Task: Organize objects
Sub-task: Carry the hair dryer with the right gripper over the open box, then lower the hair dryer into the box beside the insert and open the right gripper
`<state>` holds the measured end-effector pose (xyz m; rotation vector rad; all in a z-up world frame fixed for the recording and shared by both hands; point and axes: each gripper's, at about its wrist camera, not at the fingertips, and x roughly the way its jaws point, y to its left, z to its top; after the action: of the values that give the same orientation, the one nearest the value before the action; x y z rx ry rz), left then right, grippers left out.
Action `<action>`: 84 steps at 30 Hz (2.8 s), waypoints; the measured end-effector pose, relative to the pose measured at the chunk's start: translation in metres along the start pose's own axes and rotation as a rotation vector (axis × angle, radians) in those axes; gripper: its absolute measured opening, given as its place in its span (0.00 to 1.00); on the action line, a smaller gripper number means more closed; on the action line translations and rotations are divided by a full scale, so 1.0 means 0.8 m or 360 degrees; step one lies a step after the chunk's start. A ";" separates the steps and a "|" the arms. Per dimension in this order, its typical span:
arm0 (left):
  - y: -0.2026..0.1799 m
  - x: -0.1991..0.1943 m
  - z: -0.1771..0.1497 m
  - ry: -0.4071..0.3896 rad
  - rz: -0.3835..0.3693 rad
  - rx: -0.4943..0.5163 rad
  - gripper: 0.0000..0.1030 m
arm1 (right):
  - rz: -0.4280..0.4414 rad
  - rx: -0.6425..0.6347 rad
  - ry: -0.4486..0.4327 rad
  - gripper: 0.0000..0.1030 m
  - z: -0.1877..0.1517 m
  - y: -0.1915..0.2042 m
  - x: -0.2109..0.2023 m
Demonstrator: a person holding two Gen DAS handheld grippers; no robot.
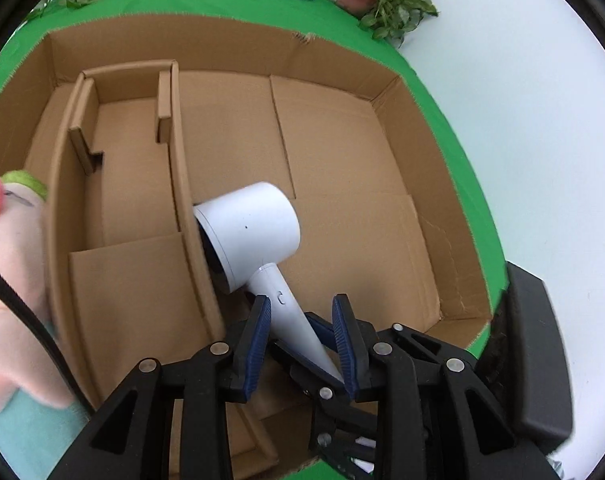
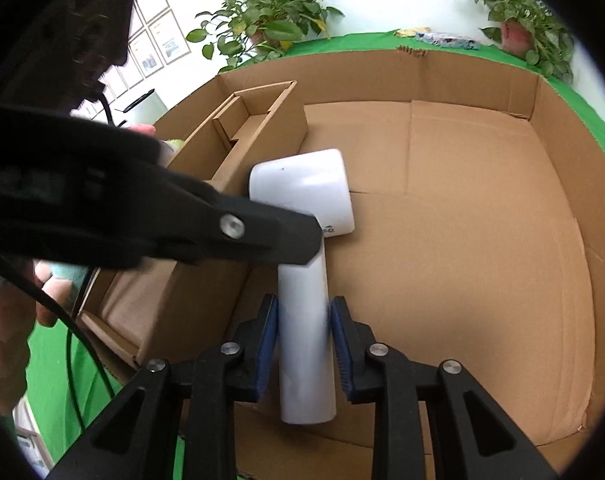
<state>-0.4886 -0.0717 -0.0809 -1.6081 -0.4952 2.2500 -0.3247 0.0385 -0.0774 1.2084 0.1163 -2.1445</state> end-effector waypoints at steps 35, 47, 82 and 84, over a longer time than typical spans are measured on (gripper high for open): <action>0.015 -0.026 -0.069 -0.0115 0.0204 0.0139 0.31 | 0.0057 0.0276 0.0166 0.25 0.031 0.021 0.021; 0.035 -0.055 -0.108 -0.0108 0.0230 0.0152 0.31 | 0.0050 0.0311 0.0247 0.27 0.029 0.024 0.029; 0.047 -0.080 -0.122 -0.0153 0.0310 0.0093 0.31 | -0.0082 0.0221 0.0315 0.38 0.023 0.039 0.031; 0.042 -0.084 -0.125 -0.0189 0.0330 0.0111 0.32 | -0.0099 0.0210 0.0289 0.39 0.020 0.038 0.025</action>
<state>-0.3751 -0.1232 -0.0704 -1.5612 -0.2871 2.4961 -0.3256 -0.0014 -0.0765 1.4935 0.0931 -2.1199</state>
